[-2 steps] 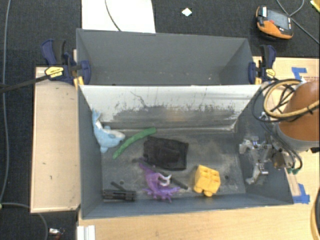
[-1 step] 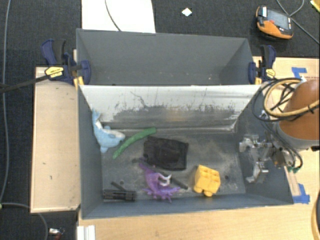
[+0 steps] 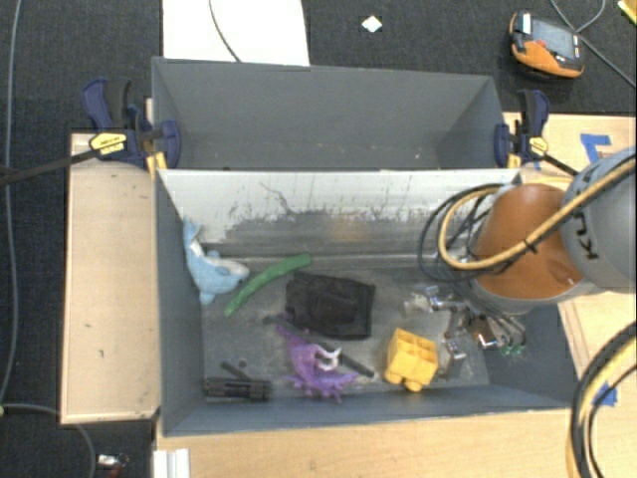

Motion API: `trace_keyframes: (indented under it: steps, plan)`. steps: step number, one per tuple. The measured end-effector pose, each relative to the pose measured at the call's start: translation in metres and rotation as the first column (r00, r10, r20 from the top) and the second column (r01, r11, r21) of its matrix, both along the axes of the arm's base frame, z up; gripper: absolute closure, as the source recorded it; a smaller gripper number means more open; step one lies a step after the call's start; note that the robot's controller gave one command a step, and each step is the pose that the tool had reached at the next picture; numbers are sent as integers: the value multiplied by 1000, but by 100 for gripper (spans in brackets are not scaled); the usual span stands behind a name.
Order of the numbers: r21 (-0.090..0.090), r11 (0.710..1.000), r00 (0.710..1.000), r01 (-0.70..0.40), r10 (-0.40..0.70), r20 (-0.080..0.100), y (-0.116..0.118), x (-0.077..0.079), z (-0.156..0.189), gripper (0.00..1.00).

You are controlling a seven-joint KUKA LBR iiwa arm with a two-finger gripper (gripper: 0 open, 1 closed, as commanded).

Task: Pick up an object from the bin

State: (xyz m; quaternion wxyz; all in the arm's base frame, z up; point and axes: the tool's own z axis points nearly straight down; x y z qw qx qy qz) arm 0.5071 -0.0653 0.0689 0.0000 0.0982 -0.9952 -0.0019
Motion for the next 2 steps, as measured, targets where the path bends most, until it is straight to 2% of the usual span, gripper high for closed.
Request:
trace_keyframes:
  steps: [1,2]
  plan:
    - [-8,1000,1000,-20,21,10,2,-7,65,0]
    - [0,945,945,-327,327,-3,45,-28,31,0]
